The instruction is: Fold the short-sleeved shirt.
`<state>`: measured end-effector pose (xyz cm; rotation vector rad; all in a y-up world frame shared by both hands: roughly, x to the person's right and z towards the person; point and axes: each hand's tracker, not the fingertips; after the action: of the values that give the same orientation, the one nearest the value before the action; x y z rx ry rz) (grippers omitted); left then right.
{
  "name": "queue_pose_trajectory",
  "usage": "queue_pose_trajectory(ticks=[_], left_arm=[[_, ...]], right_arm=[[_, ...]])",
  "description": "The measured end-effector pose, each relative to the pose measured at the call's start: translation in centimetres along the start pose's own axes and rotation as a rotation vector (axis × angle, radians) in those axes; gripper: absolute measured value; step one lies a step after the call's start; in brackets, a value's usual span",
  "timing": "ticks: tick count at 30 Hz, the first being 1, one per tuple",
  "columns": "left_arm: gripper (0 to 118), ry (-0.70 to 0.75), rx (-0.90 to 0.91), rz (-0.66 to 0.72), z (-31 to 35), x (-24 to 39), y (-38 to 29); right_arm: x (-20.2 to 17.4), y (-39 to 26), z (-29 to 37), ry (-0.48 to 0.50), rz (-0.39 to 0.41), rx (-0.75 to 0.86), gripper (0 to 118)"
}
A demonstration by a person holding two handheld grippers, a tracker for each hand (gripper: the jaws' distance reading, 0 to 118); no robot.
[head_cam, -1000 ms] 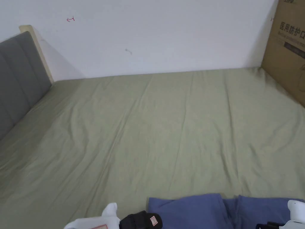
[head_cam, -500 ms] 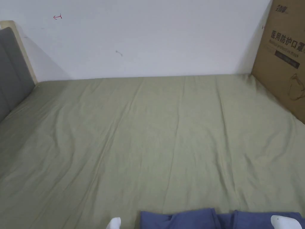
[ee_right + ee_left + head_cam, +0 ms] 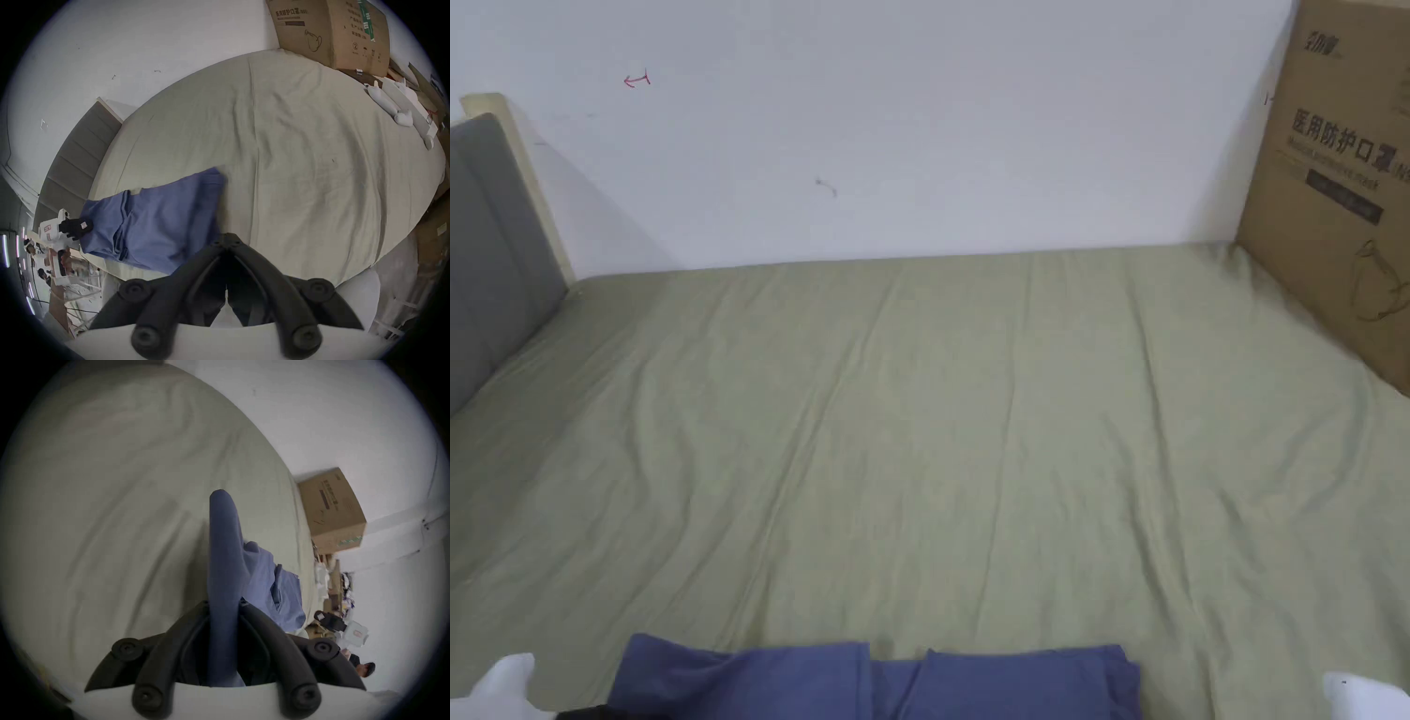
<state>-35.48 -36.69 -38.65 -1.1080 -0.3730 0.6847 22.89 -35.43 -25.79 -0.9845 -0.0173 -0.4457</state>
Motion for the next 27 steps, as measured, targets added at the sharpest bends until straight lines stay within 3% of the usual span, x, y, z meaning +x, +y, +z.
queue_pose_trajectory(ticks=[5, 11, 18, 22, 23, 24, 25, 26, 27], left_arm=[[9, 0.047, 0.019, -0.014, 1.6, 4.2, -1.9], [9, 0.041, 0.054, -0.146, 1.7, 15.1, -3.5], [9, -0.004, -0.063, -0.403, -6.8, 26.2, -6.5], [10, 0.008, -0.15, -0.451, -13.6, 28.4, -8.6], [18, 0.008, -0.162, -0.438, -15.2, 28.6, -8.9], [33, -0.012, -0.185, -0.407, -16.3, 28.6, -9.0], [55, -0.035, -0.2, -0.369, -17.0, 28.6, -9.1], [91, -0.056, -0.219, -0.351, -17.5, 28.6, -9.2], [108, -0.057, -0.226, -0.357, -17.9, 28.7, -9.2]], right_arm=[[0.4, -0.7, 0.0, 0.006, 0.016, -0.007, 0], [1.8, -1.1, 1.1, 0.032, 0.003, 0.011, 0], [4.6, -1.1, 2.6, 0.034, -0.042, 0.045, 0], [6.4, -1.0, 3.7, -0.008, -0.049, 0.062, 0], [6.8, -1.0, 4.0, -0.017, -0.056, 0.066, 0], [7.3, -1.0, 4.2, -0.021, -0.068, 0.069, 0], [7.8, -1.1, 4.3, -0.024, -0.08, 0.072, 0], [8.2, -1.1, 4.5, -0.028, -0.09, 0.076, 0], [8.5, -1.2, 4.7, -0.033, -0.101, 0.079, 0]])
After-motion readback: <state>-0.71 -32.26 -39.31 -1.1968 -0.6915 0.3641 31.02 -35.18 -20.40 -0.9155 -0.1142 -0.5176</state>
